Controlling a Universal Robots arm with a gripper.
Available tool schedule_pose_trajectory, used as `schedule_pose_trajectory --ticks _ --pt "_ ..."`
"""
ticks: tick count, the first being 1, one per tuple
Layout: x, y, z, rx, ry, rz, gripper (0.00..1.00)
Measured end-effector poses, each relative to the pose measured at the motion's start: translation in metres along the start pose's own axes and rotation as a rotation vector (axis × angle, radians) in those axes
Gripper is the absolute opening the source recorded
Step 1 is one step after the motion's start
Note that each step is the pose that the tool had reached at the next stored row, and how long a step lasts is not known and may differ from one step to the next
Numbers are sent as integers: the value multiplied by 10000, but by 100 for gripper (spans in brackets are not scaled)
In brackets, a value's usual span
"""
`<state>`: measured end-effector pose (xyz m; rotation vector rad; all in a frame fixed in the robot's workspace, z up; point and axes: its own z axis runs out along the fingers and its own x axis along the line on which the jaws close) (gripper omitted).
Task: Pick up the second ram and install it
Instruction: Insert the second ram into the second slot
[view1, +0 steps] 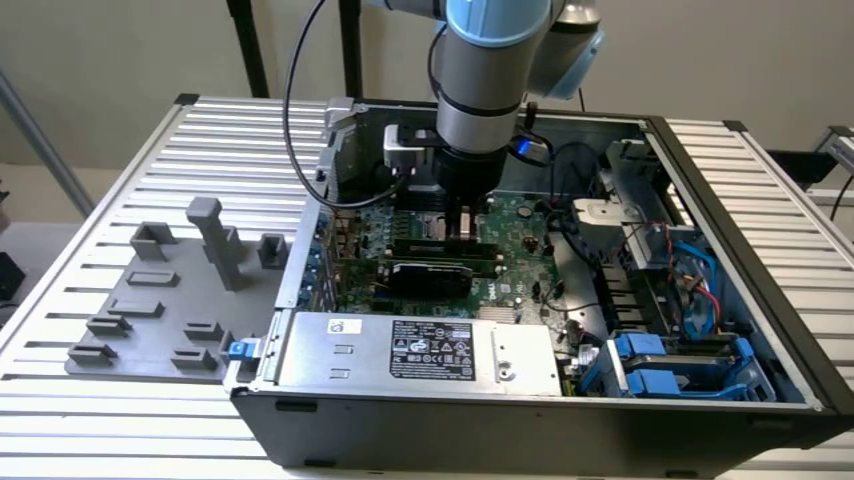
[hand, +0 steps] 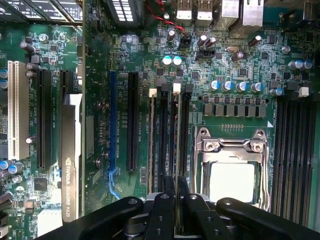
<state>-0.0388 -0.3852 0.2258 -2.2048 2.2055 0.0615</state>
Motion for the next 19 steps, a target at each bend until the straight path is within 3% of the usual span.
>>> schedule_pose_trajectory --ticks 13,19 --pt "-10 0 15 2 -1 0 14" --pt "-17 0 15 45 8 -30 14"
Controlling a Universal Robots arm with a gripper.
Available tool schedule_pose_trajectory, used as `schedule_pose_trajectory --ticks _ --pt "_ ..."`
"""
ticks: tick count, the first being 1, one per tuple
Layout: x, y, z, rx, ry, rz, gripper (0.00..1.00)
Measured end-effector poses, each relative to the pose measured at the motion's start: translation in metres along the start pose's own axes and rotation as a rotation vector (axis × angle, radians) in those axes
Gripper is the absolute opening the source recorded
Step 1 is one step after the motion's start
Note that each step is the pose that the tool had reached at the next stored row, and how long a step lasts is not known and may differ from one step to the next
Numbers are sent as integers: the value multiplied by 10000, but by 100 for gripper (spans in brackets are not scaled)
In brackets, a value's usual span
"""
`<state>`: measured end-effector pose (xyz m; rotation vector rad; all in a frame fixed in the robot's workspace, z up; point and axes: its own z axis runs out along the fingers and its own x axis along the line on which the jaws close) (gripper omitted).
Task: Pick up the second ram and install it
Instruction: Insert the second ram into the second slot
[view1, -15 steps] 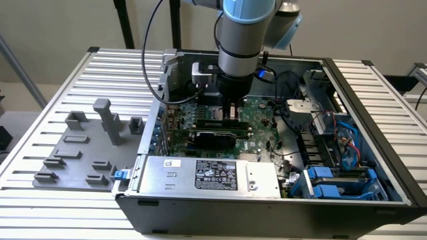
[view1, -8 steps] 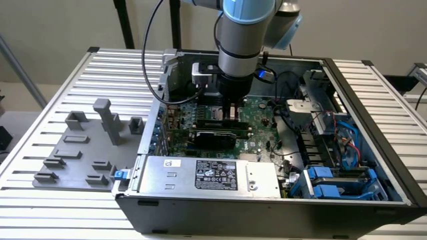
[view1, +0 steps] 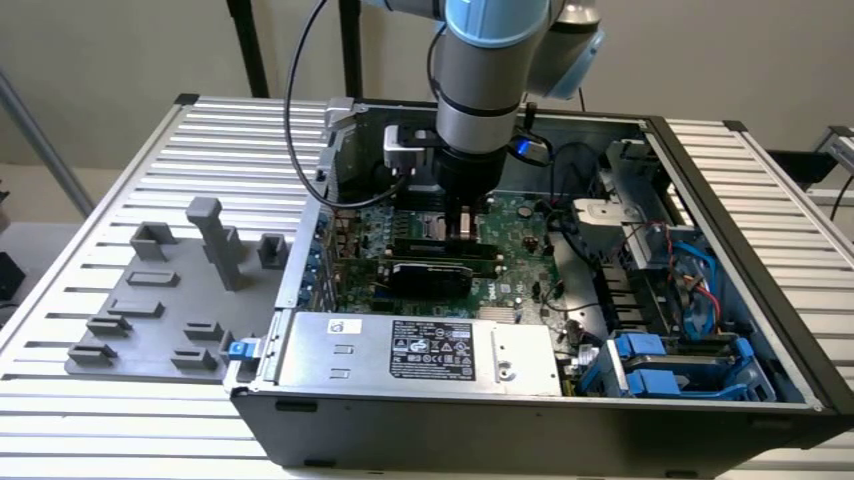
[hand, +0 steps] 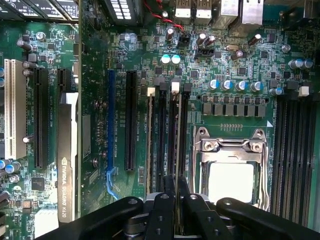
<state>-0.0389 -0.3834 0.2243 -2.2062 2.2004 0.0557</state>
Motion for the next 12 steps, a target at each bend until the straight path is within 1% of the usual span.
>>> schedule_pose_trajectory --ticks 12 --pt "-1 17 0 7 8 -20 14"
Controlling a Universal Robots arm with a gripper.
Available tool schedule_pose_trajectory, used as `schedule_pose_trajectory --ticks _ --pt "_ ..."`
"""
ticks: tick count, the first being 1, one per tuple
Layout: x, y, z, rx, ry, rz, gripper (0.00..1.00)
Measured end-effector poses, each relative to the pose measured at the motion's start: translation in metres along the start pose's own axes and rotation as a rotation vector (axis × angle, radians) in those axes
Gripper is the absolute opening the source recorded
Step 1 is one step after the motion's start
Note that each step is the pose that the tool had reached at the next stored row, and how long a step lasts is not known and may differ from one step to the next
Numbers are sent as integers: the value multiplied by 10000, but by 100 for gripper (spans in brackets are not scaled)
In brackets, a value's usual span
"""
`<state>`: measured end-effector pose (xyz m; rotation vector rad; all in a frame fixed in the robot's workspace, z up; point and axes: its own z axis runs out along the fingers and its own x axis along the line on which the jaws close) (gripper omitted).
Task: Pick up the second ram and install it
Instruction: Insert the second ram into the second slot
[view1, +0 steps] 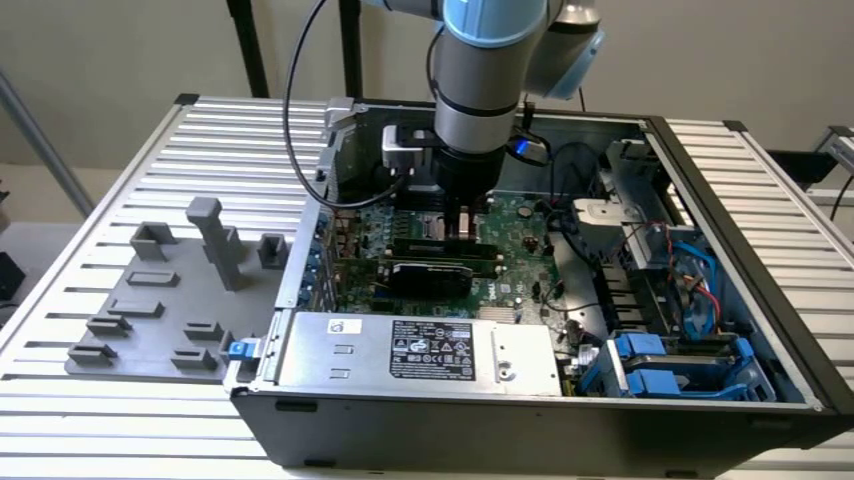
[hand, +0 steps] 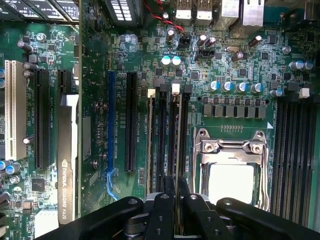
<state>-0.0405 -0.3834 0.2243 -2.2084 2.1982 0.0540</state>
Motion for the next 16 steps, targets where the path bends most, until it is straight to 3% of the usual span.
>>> schedule_pose_trajectory --ticks 11,16 --pt "-2 2 -33 9 6 -57 14" --pt "-2 3 -49 7 38 -62 14"
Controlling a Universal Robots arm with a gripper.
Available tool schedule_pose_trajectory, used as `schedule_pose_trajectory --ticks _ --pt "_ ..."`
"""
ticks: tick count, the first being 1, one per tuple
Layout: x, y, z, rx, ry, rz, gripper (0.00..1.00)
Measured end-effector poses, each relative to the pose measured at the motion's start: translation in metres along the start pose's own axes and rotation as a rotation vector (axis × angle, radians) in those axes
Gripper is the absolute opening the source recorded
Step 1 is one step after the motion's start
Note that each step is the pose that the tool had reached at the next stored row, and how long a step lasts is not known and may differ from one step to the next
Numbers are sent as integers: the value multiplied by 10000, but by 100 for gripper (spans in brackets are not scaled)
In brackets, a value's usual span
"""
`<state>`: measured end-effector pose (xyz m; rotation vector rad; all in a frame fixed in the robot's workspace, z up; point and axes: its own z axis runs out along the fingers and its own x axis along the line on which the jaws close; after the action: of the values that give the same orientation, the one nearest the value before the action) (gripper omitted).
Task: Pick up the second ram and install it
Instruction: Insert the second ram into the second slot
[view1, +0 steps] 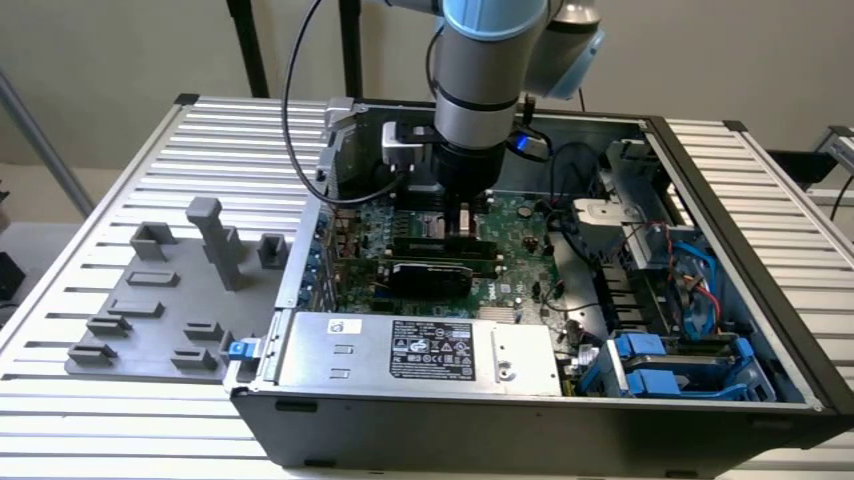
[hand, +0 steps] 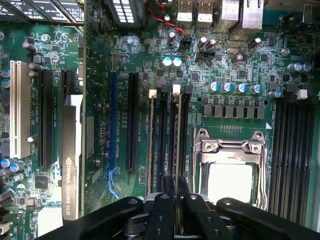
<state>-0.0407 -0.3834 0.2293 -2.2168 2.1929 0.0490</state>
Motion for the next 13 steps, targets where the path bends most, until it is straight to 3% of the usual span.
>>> schedule_pose_trajectory --ticks 6,11,13 --pt "0 0 -12 22 17 0 14" --pt "1 1 -12 193 39 -7 14" --pt "1 4 -12 216 47 -7 14"
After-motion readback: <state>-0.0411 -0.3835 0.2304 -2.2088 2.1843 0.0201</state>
